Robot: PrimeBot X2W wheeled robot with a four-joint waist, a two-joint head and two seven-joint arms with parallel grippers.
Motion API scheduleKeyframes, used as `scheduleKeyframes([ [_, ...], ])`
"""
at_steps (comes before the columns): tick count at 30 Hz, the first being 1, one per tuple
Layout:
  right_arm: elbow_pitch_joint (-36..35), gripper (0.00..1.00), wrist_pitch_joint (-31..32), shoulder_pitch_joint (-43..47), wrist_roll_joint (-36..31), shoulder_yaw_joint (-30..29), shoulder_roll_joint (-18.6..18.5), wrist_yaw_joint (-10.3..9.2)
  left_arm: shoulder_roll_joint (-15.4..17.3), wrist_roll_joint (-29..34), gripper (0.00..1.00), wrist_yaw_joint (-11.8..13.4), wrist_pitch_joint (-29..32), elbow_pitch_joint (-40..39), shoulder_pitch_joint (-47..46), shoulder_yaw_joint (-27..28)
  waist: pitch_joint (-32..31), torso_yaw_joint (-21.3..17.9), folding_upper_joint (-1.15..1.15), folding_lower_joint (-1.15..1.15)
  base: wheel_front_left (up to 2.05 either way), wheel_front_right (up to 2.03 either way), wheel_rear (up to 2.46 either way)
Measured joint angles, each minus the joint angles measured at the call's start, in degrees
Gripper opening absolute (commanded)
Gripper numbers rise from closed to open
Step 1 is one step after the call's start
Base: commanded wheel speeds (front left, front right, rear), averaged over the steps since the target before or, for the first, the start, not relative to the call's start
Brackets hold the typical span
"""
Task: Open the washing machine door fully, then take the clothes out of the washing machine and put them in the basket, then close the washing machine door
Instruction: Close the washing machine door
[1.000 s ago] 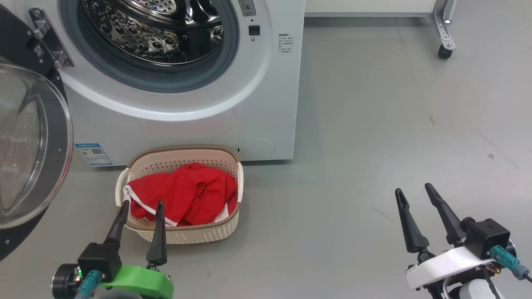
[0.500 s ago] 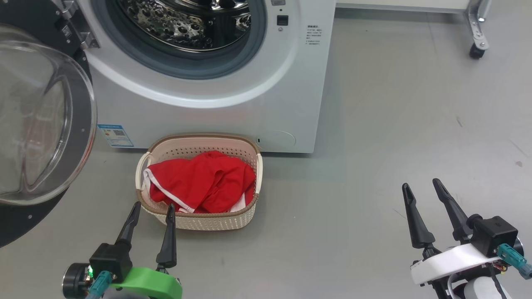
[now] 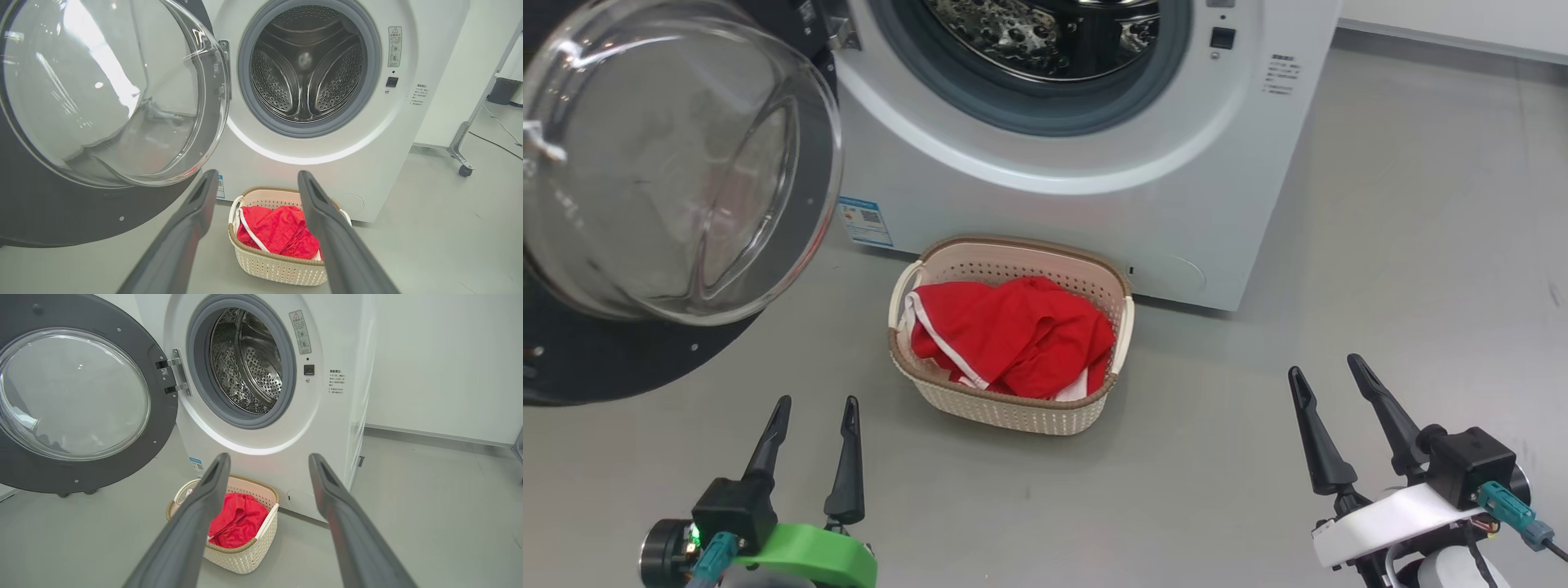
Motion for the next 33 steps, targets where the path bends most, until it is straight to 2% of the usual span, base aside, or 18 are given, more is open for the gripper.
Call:
scheduleKeyframes([
  [11,-0.11,1.00,0.00,-0.07,0.00,1.02,0.11,0.00,0.00,0.00,1.00,0.01,0.00,-0.21,0.00,-0.15,-0.44,8.54,0.00,0.00,0.00,0.00,0.00],
  [19,0.13,1.00,0.00,-0.10,0.00,2.49,0.55,0.01,0.01,0.01,1.00,0.23,0.00,-0.24,0.05,0.56,-1.34,13.32,0.00,0.00,0.00,0.00,0.00],
  [24,0.30,1.00,0.00,-0.62,0.00,4.34,0.81,0.01,0.13,0.05,1.00,0.25,0.00,-0.99,0.25,1.65,-2.08,14.92,0.00,0.00,0.00,0.00,0.00],
  [33,0.77,1.00,0.00,-1.30,0.01,5.87,0.79,0.01,0.12,0.26,1.00,0.30,0.00,-1.97,1.48,2.52,-2.21,15.37,0.00,0.00,0.00,0.00,0.00],
])
